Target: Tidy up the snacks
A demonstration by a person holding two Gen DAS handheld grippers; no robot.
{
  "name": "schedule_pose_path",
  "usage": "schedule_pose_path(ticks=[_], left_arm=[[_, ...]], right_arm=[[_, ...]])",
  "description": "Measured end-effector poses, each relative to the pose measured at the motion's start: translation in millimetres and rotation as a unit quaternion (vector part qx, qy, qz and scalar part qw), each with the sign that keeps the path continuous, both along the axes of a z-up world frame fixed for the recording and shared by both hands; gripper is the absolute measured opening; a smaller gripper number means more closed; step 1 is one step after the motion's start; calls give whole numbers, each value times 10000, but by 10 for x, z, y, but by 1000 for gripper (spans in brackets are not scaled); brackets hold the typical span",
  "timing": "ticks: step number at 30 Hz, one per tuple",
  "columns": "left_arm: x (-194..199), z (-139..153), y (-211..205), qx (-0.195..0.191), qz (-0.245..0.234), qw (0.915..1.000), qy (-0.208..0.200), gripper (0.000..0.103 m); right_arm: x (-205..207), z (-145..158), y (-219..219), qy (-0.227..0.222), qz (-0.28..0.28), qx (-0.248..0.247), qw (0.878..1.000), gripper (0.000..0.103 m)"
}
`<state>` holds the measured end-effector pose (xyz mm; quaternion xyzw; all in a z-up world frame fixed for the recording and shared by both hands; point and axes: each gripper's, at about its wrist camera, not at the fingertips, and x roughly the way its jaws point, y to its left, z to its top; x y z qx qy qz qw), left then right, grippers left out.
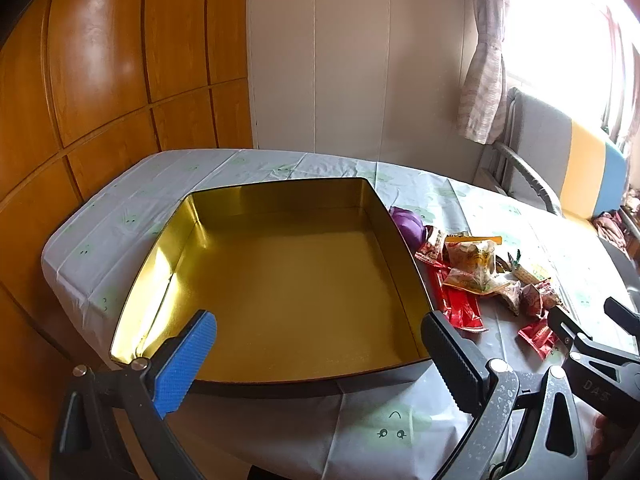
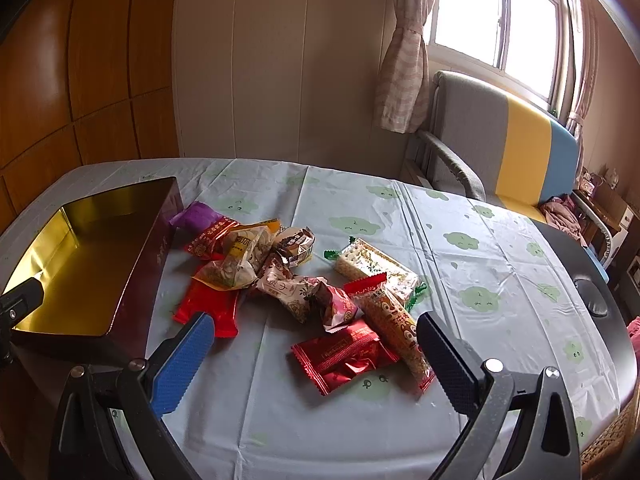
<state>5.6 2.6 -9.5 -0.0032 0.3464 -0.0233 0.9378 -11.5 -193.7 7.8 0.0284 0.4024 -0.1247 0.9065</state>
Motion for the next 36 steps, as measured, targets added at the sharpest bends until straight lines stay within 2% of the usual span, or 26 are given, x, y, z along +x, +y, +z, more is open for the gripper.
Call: schedule_pose_path(ticks=[19, 36], left_arm=[[-87, 68, -52, 33, -198, 9997, -133, 103], [-80, 52, -89, 111, -250, 9996, -79, 103]], right_arm=[[-59, 97, -33, -136, -58, -29, 9999, 103], [-54, 66, -58, -122, -92, 6, 9999, 103]])
